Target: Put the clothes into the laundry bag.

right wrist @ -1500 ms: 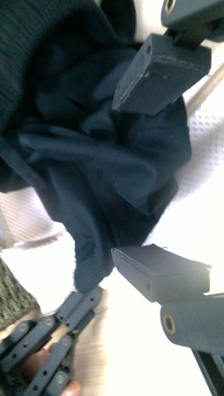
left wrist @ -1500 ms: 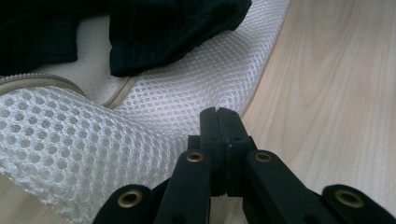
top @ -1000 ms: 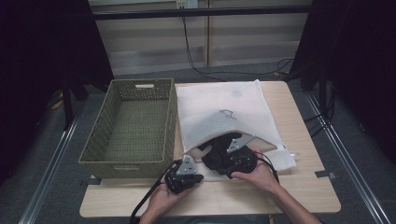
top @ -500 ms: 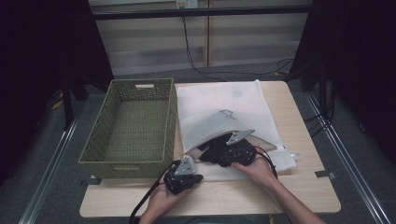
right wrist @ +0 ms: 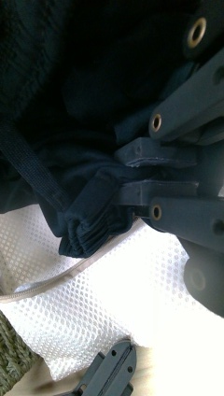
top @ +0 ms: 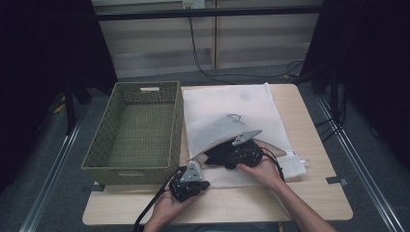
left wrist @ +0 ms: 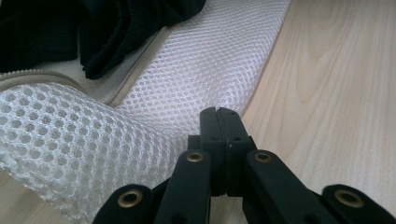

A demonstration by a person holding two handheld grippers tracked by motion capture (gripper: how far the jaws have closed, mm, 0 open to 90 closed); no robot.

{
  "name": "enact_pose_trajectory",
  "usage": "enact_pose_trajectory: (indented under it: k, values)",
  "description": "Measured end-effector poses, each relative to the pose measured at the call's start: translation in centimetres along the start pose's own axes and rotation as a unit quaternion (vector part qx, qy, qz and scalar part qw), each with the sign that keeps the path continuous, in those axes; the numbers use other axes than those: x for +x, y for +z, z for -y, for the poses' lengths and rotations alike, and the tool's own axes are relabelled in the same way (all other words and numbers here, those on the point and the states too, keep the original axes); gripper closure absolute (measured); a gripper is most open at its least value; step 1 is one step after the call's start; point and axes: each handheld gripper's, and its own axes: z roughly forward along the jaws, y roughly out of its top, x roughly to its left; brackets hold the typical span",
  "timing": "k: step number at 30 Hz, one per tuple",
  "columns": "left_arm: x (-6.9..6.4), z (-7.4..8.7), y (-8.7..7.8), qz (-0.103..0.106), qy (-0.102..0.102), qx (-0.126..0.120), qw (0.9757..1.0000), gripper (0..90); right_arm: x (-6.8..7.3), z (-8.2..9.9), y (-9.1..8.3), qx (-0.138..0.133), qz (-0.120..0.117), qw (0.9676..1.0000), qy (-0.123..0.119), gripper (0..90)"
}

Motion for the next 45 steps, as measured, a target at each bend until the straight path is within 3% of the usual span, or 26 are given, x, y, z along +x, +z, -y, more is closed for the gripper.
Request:
enact_pose_trajectory:
  k: [18,28,45]
  values:
    - [-0.1,0.0,0.0,0.000,-0.003,-0.003,1.0000,90.0,-1.2,-1.0,0.8,-0.009,0.013,0.9998,0.015,84.2]
    - [-0.1,0.0,-0.1,-0.003,0.002,0.004,1.0000,90.0,-1.9,-1.7,1.7,-0.018,0.048,0.9984,0.024,84.4]
    - [0.0,0.1,-0.2,-0.003,0.002,0.003,1.0000,90.0,-2.6,-2.3,2.5,-0.036,0.079,0.9951,0.047,84.6]
